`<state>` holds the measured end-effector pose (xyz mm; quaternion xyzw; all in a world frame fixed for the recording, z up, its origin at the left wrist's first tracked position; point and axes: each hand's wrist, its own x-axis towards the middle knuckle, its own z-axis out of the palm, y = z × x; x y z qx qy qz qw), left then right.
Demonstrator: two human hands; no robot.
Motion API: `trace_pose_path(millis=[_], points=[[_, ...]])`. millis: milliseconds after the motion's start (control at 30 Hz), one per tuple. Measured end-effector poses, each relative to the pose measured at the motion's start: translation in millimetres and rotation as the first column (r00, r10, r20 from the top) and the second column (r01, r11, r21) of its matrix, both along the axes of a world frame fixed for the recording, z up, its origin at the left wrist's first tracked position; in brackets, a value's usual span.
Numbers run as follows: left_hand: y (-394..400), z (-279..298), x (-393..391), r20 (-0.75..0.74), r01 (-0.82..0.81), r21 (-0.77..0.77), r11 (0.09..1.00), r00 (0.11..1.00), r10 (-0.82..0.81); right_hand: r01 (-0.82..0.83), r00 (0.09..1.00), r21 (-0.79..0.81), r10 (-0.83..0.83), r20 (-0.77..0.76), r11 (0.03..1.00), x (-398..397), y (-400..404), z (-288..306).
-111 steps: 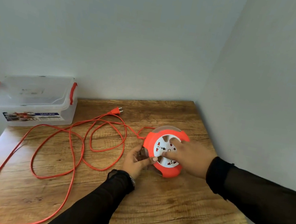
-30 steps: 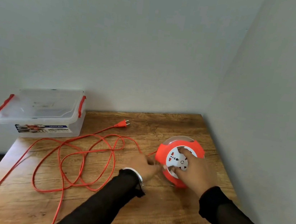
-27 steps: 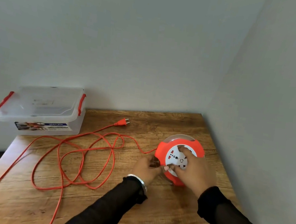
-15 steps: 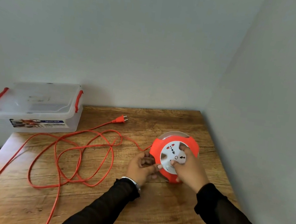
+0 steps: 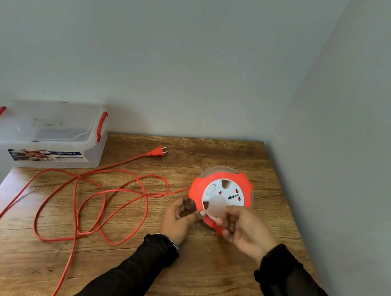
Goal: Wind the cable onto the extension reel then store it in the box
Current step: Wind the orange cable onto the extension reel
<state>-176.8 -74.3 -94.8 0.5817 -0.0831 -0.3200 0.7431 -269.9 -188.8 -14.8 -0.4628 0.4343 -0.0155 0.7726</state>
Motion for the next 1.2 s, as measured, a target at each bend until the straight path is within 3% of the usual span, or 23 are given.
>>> trace_pose_path(millis=[33, 67, 100, 133, 167, 200, 233, 333, 467, 533, 633, 733, 900, 967, 1067, 1133, 1200], points=[[0.8, -0.7, 0.4, 0.005, 0.002, -0.03, 1.0, 1.0, -0.002, -0.076, 0.997, -0.17, 0.07, -0.043, 0.982, -6.6, -2.8, 0.3], [1.4, -0.5, 0.5, 0.005, 0.012, -0.056, 0.998, 1.0, -0.011, -0.171, 0.985, -0.407, 0.141, -0.104, 0.897, -14.2, -5.9, 0.8], [1.7, 0.1, 0.5, 0.002, 0.028, -0.069, 0.997, 1.0, -0.028, -0.289, 0.957, -0.675, 0.203, -0.207, 0.678, -21.1, -10.6, -0.3], [1.9, 0.6, 0.4, 0.005, 0.046, -0.068, 0.997, 0.999, -0.045, -0.409, 0.906, -0.855, 0.258, -0.337, 0.319, -27.4, -16.5, -1.1], [2.6, 1.1, 0.5, 0.025, 0.064, -0.052, 0.997, 0.998, -0.063, -0.479, 0.83, -0.877, 0.308, -0.465, -0.035, -30.6, -23.1, -1.0], [3.2, 1.8, 0.4, 0.051, 0.088, -0.033, 0.996, 0.995, -0.086, -0.518, 0.74, -0.812, 0.335, -0.583, -0.269, -31.0, -28.7, 2.3], [3.6, 2.3, 0.2, 0.068, 0.112, -0.021, 0.993, 0.992, -0.111, -0.559, 0.64, -0.724, 0.346, -0.686, -0.403, -28.6, -32.7, 7.7], [5.7, 3.9, -1.0, 0.072, 0.144, 0.0, 0.99, 0.987, -0.143, -0.617, 0.387, -0.495, 0.312, -0.868, -0.612, -15.9, -38.0, 19.7], [7.0, 6.9, -0.3, 0.061, 0.141, 0.06, 0.988, 0.988, -0.145, -0.596, 0.189, -0.27, 0.195, -0.962, -0.756, 5.2, -33.4, 21.1], [7.7, 8.4, 0.2, 0.044, 0.134, 0.08, 0.988, 0.989, -0.138, -0.572, 0.133, -0.211, 0.165, -0.977, -0.793, 16.2, -32.8, 24.0], [6.7, 11.1, 0.7, 0.003, 0.124, 0.083, 0.989, 0.992, -0.124, -0.492, 0.16, -0.225, 0.166, -0.973, -0.841, 24.5, -39.7, 25.2], [6.1, 12.4, -0.5, -0.021, 0.102, 0.05, 0.993, 0.995, -0.101, -0.512, 0.264, -0.323, 0.212, -0.941, -0.796, 20.6, -46.4, 16.7], [5.8, 12.2, -8.0, -0.097, 0.044, -0.07, 0.997, 0.994, -0.051, -0.666, 0.55, -0.607, 0.264, -0.792, -0.432, 18.6, -46.4, 5.6], [5.0, 12.5, -11.3, -0.171, -0.013, -0.114, 0.993, 0.985, -0.007, -0.687, 0.638, -0.694, 0.28, -0.717, -0.214, 19.8, -38.9, -0.2], [4.1, 10.0, -13.7, -0.231, -0.087, -0.125, 0.988, 0.971, 0.056, -0.66, 0.743, -0.721, 0.322, -0.586, 0.211, 22.0, -29.4, -3.7], [3.5, 8.3, -13.6, -0.262, -0.103, -0.138, 0.985, 0.963, 0.064, -0.546, 0.836, -0.63, 0.32, -0.445, 0.552, 24.5, -25.1, -3.8], [2.8, 7.1, -12.9, -0.27, -0.099, -0.152, 0.983, 0.961, 0.055, -0.413, 0.901, -0.463, 0.278, -0.334, 0.784, 24.7, -22.5, -4.1]])
